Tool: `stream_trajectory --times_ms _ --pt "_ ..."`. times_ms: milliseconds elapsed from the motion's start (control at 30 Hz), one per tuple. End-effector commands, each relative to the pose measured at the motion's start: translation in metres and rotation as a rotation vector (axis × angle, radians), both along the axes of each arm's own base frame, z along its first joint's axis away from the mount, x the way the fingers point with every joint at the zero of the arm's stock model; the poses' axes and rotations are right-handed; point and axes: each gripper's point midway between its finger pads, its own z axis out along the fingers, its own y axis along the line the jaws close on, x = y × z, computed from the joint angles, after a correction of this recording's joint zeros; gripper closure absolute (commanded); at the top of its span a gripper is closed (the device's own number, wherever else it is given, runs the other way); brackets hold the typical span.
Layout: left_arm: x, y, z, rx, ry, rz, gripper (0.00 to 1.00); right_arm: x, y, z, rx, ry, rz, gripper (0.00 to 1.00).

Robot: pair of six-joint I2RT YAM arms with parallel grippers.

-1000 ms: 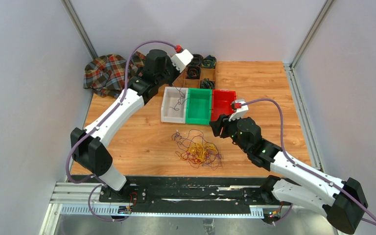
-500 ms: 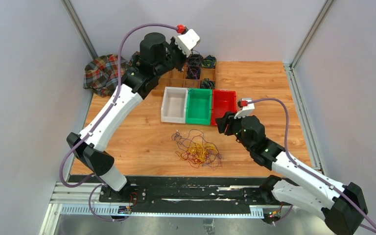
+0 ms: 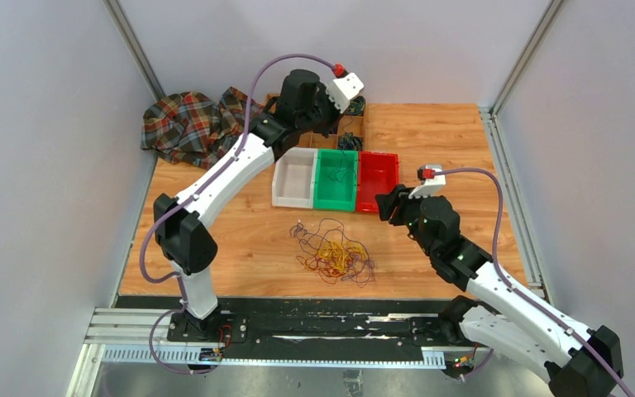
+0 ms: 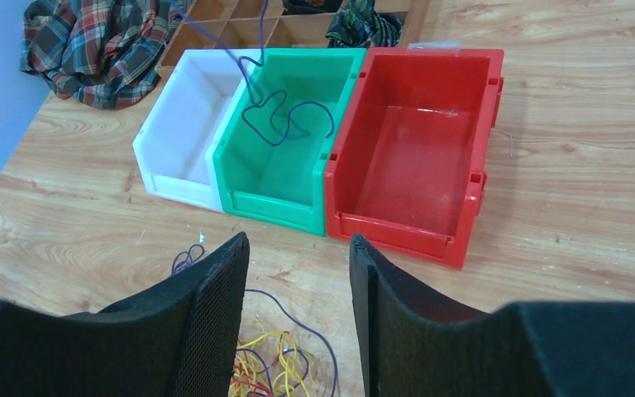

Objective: Untangle the cables

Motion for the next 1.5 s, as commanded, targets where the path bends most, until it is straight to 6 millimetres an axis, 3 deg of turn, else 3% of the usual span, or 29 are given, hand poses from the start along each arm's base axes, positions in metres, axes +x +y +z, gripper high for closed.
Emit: stream_trajectory --times_ms 0,267,500,600,767,967,1067,1133,1200,1367,1467 --pt "0.009 -0.006 0.005 0.006 -0.054 0.001 1.0 0.002 -0.012 -0.009 -0.007 0.019 -0.043 0.52" --pt "0.024 0.014 -0.047 0.179 -0.078 0.063 1.0 0.002 -0.017 -0.013 -0.015 0.027 -0.051 0.52" --pt "0.02 0.029 -0.099 0.297 -0.019 0.079 1.0 0.003 -0.015 -0.018 -0.016 0.05 -0.048 0.52" --pt "0.015 0.024 -0.121 0.3 0.042 0.052 1.0 0.003 -0.014 -0.019 -0.015 0.053 -0.045 0.52" --pt "0.008 0.001 -0.141 0.229 0.147 -0.015 0.99 0.003 -0.015 -0.021 -0.025 0.059 -0.045 0.52" --pt "0.018 -0.012 -0.175 0.242 0.176 -0.025 0.97 0.004 -0.016 -0.018 -0.035 0.055 -0.047 0.52" --pt "0.022 -0.012 -0.187 0.266 0.192 -0.015 0.83 0.004 -0.017 -0.014 -0.039 0.051 -0.046 0.52" --pt "0.022 -0.011 -0.186 0.279 0.198 -0.017 0.66 0.004 -0.016 -0.013 -0.04 0.048 -0.043 0.51" --pt "0.021 -0.01 -0.174 0.289 0.19 -0.028 0.42 0.003 -0.016 -0.011 -0.04 0.045 -0.04 0.51" --pt "0.002 -0.001 -0.128 0.269 0.217 -0.093 0.01 0.001 -0.015 -0.013 -0.033 0.053 -0.029 0.49" --pt "-0.022 0.011 -0.104 0.299 0.229 -0.162 0.02 -0.001 -0.014 -0.014 -0.03 0.057 -0.02 0.49"
